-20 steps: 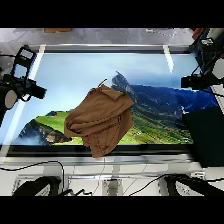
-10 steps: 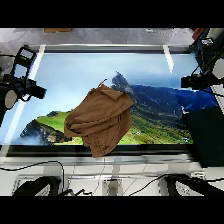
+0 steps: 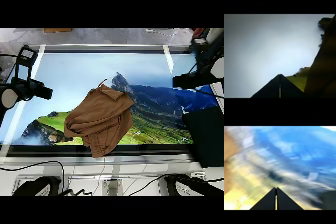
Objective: Fold the clothes and pants, and hang the long-sleeved shirts on hangers.
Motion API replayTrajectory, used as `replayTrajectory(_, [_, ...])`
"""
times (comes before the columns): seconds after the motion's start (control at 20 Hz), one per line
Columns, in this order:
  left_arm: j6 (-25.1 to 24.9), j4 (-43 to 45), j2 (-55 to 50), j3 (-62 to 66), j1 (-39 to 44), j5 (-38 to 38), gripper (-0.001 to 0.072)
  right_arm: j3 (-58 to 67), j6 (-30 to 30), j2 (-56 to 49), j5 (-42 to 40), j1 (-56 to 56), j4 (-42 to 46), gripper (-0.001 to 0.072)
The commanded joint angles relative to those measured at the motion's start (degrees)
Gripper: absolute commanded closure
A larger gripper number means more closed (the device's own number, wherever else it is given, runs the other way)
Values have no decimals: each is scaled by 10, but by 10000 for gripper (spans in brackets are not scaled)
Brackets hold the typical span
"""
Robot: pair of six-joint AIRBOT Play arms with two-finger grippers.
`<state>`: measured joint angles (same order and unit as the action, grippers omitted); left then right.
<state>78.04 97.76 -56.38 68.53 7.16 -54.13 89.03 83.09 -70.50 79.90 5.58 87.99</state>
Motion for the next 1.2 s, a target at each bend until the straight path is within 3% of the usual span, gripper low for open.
replayTrajectory(0.0, [0, -28, 18, 0, -2, -5, 694, -57, -102, 0, 54, 55, -131, 676])
replayTrajectory(0.15, [26, 41, 63, 0, -18, -6, 694, -162, -143, 0, 35, 165, -127, 676])
replayTrajectory(0.3, [42, 71, 108, 0, -53, -6, 695, -247, -288, 0, -27, 296, -125, 676])
replayTrajectory(0.45, [43, 70, 136, 0, -77, -13, 694, -278, -314, 0, -104, 399, -127, 673])
replayTrajectory(0.5, [43, 70, 139, 0, -80, -17, 694, -281, -314, 0, -137, 431, -129, 599])
replayTrajectory(0.6, [43, 70, 138, 0, -80, -29, 694, -290, -317, -1, -202, 489, -125, 229])
replayTrajectory(0.65, [43, 70, 137, 0, -80, -38, 694, -295, -318, -5, -232, 518, -115, 195])
replayTrajectory(0.9, [43, 66, 138, -4, -80, -58, 694, -302, -318, -69, -319, 607, -41, 195])
replayTrajectory(1.15, [43, 66, 138, -4, -80, -57, 695, -302, -318, -130, -369, 621, -31, 177])
